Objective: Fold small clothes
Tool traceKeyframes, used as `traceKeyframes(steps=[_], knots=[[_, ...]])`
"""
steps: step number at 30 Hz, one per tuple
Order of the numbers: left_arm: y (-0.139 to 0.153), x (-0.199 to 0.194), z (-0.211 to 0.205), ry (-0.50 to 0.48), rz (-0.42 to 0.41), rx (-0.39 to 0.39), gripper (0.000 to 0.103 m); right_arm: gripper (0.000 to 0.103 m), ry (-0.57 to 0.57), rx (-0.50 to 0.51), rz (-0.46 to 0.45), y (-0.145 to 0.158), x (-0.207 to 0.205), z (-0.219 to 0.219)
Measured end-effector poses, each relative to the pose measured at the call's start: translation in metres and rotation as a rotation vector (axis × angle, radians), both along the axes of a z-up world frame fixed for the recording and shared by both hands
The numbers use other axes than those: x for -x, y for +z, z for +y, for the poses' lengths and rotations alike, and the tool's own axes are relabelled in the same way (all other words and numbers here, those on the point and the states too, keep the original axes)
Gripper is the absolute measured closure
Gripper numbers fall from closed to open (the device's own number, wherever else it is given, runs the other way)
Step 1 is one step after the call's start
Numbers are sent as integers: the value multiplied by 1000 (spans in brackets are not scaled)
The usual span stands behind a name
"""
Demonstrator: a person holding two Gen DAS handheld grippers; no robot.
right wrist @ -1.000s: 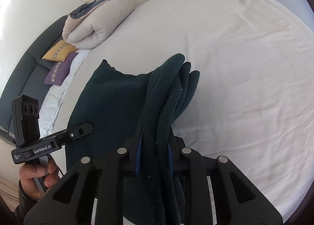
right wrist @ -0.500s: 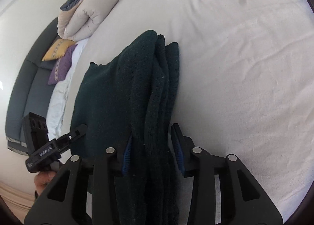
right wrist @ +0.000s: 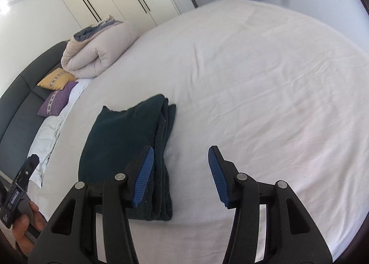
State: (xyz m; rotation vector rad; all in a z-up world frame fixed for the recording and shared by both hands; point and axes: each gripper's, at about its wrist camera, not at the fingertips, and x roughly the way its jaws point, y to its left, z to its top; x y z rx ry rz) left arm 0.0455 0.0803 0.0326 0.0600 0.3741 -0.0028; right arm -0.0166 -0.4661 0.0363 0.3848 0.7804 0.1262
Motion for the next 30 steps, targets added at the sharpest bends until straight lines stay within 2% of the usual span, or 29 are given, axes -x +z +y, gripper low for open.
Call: traceKeyframes(steps=[2,6,7,9,11,13,17,20,23,26,28,30], knots=[[18,23,-4,41,-64,-15,0,33,-28,65,-114,29,34,3],[52,57,-10,97,-162,-51,0,15,-57,179,-381,90,96,12],[60,63,-11,96,-176,-56,0,3,-67,215,-459,105,113,15],[73,78,-12,108,-202,-67,0,0,-94,279,-625,131,144,22],[82,87,-13,152,-212,-97,0,0,-93,340,-730,152,168,27],[88,89,-14,169,-182,-119,0,0,-60,349,-736,169,179,29],[93,99,-15,166,-161,-114,0,0,-26,278,-695,189,194,24],[85,94,-13,182,-73,-95,0,0,-3,262,-641,193,199,36],[66,86,-7,173,43,-22,0,0,25,288,-535,184,200,43],[40,77,-3,160,159,15,0,0,41,319,-428,160,188,49],[25,74,-2,159,210,22,0,0,50,328,-376,141,175,53],[16,75,-2,162,236,16,0,0,12,364,-324,126,167,54]])
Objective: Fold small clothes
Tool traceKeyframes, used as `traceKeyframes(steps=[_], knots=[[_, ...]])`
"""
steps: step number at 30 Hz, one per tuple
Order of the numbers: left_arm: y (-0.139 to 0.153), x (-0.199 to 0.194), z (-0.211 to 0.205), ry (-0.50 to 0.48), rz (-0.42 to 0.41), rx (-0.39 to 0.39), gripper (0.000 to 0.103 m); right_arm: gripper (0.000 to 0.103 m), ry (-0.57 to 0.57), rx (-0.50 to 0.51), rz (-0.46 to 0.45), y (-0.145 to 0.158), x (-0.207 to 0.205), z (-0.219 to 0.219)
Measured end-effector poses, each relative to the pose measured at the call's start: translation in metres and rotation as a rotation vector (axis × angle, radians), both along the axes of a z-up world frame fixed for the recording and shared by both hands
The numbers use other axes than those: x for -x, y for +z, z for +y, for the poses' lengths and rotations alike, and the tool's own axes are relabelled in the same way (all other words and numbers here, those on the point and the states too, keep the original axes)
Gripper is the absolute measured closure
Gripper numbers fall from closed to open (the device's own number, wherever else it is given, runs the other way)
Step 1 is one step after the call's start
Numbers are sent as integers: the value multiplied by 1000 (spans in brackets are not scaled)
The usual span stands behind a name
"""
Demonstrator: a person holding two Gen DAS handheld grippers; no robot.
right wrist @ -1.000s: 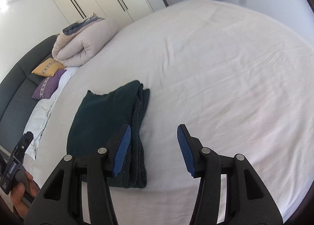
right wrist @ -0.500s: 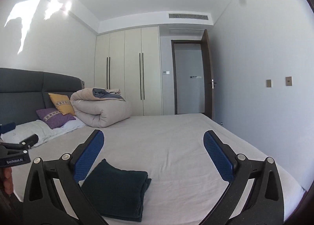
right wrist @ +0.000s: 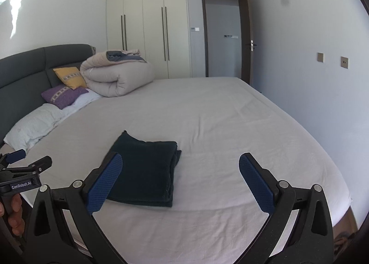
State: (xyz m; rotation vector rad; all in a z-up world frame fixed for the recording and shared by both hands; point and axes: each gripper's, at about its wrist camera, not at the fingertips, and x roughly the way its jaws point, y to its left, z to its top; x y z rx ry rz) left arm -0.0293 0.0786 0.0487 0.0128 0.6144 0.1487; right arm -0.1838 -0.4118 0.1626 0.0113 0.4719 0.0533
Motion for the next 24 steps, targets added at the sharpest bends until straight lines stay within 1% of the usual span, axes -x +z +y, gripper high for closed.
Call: traceKeyframes(steps=[1,5,7,9,12,16,24], knots=[[-3,-1,-1,-4,11,-1,0,0,-17,4,21,-10,-12,0],[-13,-6,-1,-33,56,34,0,0,-74,-31,113,-35,-29,-5],[-21,-10,-1,-42,86,44,0,0,-76,-39,152,-46,-32,-5],[-25,-11,-2,-45,100,40,0,0,-75,-16,180,-57,-36,1],[-29,-13,-3,-48,112,46,0,0,-63,8,209,-71,-43,9],[-30,-14,-1,-43,123,50,0,0,-63,-2,255,-85,-49,9],[-37,-17,-1,-51,147,62,0,0,-55,-7,297,-97,-52,13]])
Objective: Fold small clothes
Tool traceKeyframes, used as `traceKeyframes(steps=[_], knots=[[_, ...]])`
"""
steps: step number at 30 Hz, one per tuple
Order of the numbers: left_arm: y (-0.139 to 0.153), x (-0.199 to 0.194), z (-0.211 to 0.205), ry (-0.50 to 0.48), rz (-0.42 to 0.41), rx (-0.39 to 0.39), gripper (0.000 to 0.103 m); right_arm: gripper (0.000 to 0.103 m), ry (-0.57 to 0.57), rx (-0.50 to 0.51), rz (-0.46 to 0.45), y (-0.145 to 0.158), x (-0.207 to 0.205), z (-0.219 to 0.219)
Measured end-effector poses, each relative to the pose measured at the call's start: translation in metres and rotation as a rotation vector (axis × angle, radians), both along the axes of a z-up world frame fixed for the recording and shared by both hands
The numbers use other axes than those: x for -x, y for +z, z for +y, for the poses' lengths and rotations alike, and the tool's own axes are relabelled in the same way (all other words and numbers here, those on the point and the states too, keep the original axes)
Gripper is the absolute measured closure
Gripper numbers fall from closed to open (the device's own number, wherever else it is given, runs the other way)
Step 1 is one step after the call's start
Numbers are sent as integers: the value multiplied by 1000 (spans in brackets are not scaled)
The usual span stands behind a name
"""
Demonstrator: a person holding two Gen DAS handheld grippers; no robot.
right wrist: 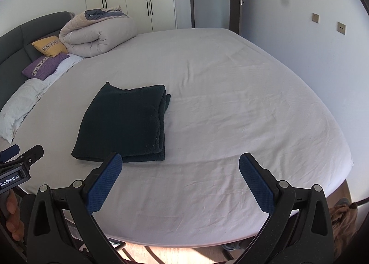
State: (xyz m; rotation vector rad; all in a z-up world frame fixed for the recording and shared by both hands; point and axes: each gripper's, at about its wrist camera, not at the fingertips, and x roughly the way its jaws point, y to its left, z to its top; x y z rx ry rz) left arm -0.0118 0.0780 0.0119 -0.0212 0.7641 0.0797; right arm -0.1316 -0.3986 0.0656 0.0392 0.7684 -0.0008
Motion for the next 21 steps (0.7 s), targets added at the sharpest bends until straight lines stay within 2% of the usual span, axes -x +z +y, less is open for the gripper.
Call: traceKeyframes(steps=[21], knots=[[-10,-5,2,2,26,0,0,0,11,17,21,-13,-12,19]])
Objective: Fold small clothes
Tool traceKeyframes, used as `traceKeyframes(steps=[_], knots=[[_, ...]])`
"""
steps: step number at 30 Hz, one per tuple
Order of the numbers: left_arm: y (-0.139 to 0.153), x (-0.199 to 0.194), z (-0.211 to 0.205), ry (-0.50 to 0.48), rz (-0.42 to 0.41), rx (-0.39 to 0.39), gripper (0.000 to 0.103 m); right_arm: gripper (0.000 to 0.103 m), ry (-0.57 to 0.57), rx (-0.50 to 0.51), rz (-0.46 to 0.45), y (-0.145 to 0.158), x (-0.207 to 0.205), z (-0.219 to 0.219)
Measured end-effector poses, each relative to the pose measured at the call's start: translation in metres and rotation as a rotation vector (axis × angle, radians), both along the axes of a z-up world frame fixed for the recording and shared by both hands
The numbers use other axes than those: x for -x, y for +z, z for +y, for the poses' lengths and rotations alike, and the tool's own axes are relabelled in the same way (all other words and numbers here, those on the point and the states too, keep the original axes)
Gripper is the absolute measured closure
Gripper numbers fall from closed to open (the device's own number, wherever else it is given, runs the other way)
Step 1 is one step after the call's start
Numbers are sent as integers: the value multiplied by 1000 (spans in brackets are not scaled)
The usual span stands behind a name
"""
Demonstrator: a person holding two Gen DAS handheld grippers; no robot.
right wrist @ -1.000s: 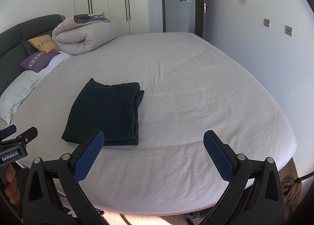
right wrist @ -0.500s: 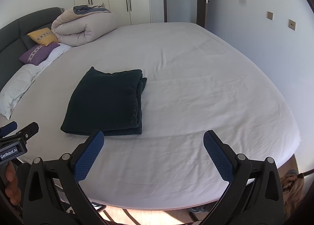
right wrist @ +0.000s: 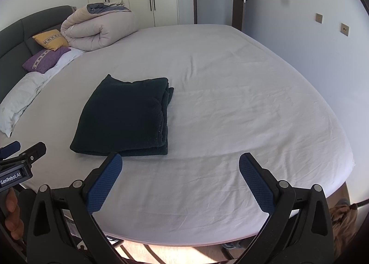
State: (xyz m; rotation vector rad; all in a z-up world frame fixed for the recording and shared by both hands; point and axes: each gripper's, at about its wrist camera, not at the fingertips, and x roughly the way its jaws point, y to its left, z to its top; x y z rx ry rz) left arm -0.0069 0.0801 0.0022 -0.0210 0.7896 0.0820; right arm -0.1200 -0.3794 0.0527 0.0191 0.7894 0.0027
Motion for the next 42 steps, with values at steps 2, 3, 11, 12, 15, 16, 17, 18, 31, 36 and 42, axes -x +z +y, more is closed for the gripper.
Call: traceKeyframes(steps=[2,3,11,12,15,16,17,18,31,36,42], knots=[[0,0,0,0,0,0,0,0,1,1,2,-1,-1,2],[0,0,0,-1,1,0,0,0,2,1,2,-2,-1,3],[0,0,-1,0,2,0,0,0,5,1,4,-3,-3,6],[-1,0,-1,-1,2,0,0,0,5,1,4,-3,-3,6],[-1,1,-2,-5,-1,-2,0,0,6,1,0,-3,-2,6],[-1,1,-3,-6,-2,-2,0,0,6,2,-1,-3,-3,7],[-1,1,-3,-7,-2,-3,0,0,7,2,-2,-4,-3,7],[-2,0,-3,-8,-1,-5,0,0,8,1,-2,-4,-4,7],[-5,-1,-4,-8,9,-6,0,0,12,-1,7,-8,-8,11],[-5,-1,-4,-8,9,-6,0,0,16,0,10,-9,-9,12],[-5,-1,-4,-8,10,-8,0,0,17,-2,12,-9,-10,12]])
